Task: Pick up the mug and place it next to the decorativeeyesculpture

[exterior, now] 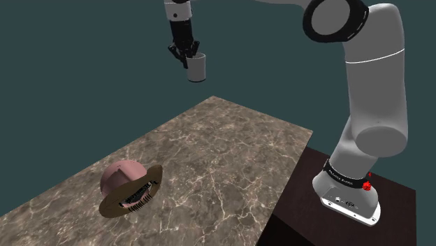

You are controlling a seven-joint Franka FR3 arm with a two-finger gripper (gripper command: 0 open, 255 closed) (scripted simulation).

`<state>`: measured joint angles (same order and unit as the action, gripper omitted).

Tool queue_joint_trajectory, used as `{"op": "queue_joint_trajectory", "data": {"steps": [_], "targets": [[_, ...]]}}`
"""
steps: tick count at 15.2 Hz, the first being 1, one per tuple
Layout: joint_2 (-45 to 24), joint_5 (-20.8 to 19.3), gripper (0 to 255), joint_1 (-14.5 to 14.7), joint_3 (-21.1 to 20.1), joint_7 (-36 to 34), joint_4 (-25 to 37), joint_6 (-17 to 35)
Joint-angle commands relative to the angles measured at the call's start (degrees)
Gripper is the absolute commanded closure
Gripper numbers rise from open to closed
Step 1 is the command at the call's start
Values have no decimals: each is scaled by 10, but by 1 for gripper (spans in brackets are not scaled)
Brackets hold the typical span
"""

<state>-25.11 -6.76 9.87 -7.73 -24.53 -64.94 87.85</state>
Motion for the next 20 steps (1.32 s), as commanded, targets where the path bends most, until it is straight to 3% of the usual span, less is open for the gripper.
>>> {"op": "queue_joint_trajectory", "data": {"steps": [1, 10, 20], "targets": [[33, 2, 255, 11, -7, -22, -49, 15], [123, 11, 255, 69, -44, -122, -179, 48], [163, 17, 255, 139, -94, -244, -232, 55]]}}
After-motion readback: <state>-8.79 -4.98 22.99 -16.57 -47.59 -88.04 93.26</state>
